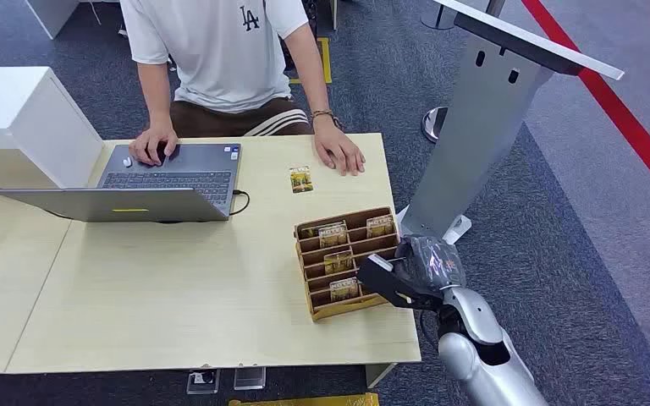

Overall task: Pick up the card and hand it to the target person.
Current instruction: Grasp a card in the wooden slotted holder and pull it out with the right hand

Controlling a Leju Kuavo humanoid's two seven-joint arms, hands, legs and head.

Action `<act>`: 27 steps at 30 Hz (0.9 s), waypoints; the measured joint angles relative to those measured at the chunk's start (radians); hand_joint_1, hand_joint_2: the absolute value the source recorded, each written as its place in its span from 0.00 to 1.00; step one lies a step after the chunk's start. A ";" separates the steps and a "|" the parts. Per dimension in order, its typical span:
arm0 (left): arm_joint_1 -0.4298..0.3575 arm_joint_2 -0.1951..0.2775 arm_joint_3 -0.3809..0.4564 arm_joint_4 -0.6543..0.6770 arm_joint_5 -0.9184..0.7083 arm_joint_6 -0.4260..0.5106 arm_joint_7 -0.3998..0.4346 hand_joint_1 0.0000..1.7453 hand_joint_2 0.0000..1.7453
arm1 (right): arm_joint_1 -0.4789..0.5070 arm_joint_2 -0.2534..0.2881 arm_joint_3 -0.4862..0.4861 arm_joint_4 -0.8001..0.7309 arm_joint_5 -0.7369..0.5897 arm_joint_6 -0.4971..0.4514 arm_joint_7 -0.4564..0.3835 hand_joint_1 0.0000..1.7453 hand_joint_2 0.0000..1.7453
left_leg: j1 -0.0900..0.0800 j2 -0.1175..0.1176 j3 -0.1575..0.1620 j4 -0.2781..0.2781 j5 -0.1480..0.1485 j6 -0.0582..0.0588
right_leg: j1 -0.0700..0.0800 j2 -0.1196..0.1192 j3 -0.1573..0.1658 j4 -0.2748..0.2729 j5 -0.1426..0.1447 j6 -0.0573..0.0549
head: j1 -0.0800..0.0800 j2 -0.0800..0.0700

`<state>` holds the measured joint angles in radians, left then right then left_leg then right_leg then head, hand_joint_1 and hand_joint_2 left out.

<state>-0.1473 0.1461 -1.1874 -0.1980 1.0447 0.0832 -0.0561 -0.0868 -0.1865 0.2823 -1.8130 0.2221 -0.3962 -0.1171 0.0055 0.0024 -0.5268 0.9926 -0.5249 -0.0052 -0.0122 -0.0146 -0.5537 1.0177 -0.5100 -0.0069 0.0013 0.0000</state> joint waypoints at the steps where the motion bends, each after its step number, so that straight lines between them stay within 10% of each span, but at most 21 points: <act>1: 0.000 0.000 0.000 0.000 0.000 0.000 0.000 0.00 0.00 | 0.000 0.000 0.000 0.000 -0.003 0.002 0.002 0.00 1.00 | 0.000 0.000 0.000 0.000 0.000 0.000 | 0.000 0.000 0.000 0.000 0.000 0.000 | 0.000 0.000; 27: 0.000 0.001 0.002 0.000 0.002 0.000 0.000 0.00 0.00 | -0.004 -0.002 0.000 0.011 -0.075 0.056 0.037 0.00 1.00 | 0.000 0.000 0.000 0.000 0.000 0.000 | 0.000 0.000 0.000 0.000 0.000 0.000 | -0.001 0.000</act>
<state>-0.1469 0.1473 -1.1855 -0.1980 1.0464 0.0828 -0.0562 -0.0907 -0.1889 0.2819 -1.8020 0.1476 -0.3401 -0.0802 0.0055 0.0020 -0.5269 0.9926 -0.5248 -0.0052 -0.0122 -0.0148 -0.5537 1.0177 -0.5100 -0.0069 0.0000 0.0000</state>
